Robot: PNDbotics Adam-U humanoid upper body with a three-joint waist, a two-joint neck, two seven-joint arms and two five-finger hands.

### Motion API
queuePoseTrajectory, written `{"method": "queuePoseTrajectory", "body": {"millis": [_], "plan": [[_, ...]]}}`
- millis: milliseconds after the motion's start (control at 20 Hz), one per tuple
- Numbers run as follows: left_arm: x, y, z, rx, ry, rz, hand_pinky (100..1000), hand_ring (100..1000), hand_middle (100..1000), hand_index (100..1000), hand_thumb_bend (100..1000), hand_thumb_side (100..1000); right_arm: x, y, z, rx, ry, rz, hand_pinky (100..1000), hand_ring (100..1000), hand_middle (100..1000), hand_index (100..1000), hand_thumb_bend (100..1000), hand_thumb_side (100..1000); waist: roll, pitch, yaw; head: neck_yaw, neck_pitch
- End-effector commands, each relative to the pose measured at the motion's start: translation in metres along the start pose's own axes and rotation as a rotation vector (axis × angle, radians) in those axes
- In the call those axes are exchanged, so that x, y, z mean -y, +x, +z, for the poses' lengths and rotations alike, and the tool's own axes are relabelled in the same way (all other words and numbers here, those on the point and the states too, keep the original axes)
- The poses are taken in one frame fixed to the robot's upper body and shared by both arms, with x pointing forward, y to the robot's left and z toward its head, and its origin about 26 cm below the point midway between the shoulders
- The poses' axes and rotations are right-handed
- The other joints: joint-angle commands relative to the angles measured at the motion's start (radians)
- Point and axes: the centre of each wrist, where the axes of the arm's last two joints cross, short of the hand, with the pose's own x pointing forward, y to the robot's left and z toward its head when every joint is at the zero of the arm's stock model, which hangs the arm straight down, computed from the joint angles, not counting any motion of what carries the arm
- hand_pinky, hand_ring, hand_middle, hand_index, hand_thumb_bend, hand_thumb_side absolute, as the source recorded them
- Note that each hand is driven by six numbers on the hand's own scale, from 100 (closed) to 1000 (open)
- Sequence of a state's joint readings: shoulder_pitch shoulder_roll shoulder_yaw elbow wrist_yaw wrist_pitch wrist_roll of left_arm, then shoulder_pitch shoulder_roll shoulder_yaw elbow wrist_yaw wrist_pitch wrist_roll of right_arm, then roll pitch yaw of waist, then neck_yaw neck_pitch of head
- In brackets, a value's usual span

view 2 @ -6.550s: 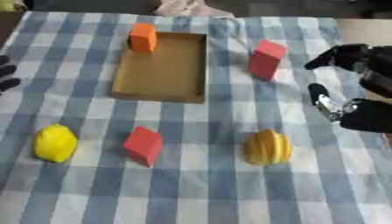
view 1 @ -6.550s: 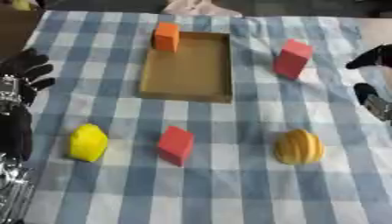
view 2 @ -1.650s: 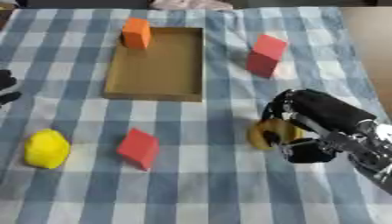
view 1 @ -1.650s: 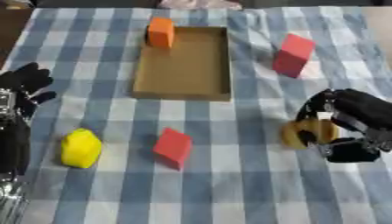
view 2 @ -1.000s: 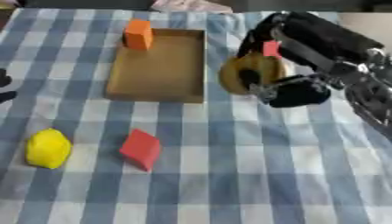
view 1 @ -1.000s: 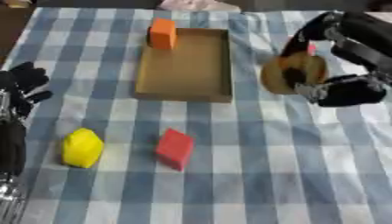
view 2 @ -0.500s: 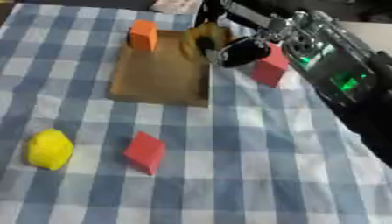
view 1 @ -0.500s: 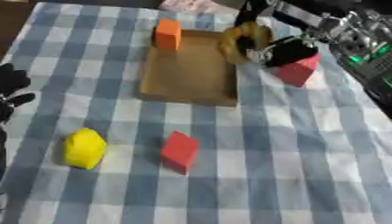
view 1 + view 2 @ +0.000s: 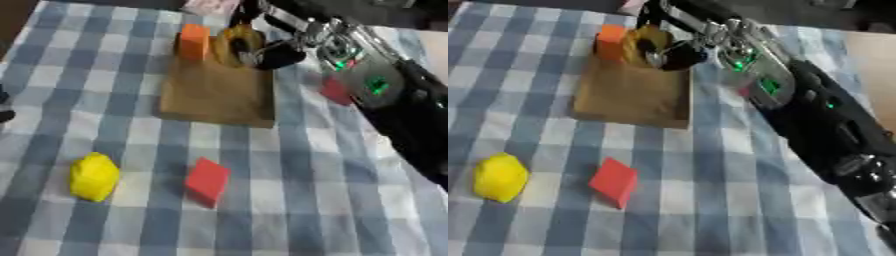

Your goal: Pick up objects on the table and place them in the box.

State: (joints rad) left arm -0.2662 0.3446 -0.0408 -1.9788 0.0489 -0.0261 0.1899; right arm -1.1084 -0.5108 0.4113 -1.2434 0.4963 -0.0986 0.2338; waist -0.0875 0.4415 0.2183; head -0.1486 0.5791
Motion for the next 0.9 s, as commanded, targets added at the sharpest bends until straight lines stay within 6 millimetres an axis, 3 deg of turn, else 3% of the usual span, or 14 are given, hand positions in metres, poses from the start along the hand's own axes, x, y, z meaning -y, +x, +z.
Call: {"method": "queuePoseTrajectory", "body": {"millis": [50, 150, 400, 750, 900], "plan": [[-0.003, 0.009, -0.004, 0.037, -0.015, -0.014, 790, 830, 752, 861, 164, 953, 0.007, -0.006, -0.002, -0.004, -0.018, 0.035, 802, 697, 439, 672, 100, 106, 0.004, -0.017, 0.005, -0.007, -0.015], [-0.003, 0.009, -0.005, 0.039, -0.014, -0.012, 790, 831, 752, 861, 164, 953, 0.003, -0.008, -0.003, -0.001, -0.001, 0.056, 806, 727, 476, 702, 100, 107, 0.002, -0.014, 0.007, -0.006, -0.013], [-0.003, 0.009, -0.005, 0.036, -0.012, -0.012, 790, 831, 751, 861, 165, 955, 0.005, -0.009, -0.001, -0.005, 0.054, 0.144, 853, 861, 669, 858, 100, 297, -0.001, -0.013, 0.003, 0.005, -0.002], [-0.003, 0.007, -0.003, 0.023, -0.012, -0.013, 790, 832, 751, 861, 166, 957, 0.013, -0.008, 0.001, -0.051, 0.090, 0.205, 907, 928, 742, 924, 100, 148, 0.002, -0.020, -0.008, 0.013, 0.006], [-0.003, 0.007, -0.002, 0.018, -0.014, -0.014, 790, 832, 751, 861, 167, 958, 0.014, -0.006, 0.001, -0.058, 0.086, 0.203, 912, 938, 759, 942, 100, 188, 0.003, -0.022, -0.010, 0.015, 0.006]]}}
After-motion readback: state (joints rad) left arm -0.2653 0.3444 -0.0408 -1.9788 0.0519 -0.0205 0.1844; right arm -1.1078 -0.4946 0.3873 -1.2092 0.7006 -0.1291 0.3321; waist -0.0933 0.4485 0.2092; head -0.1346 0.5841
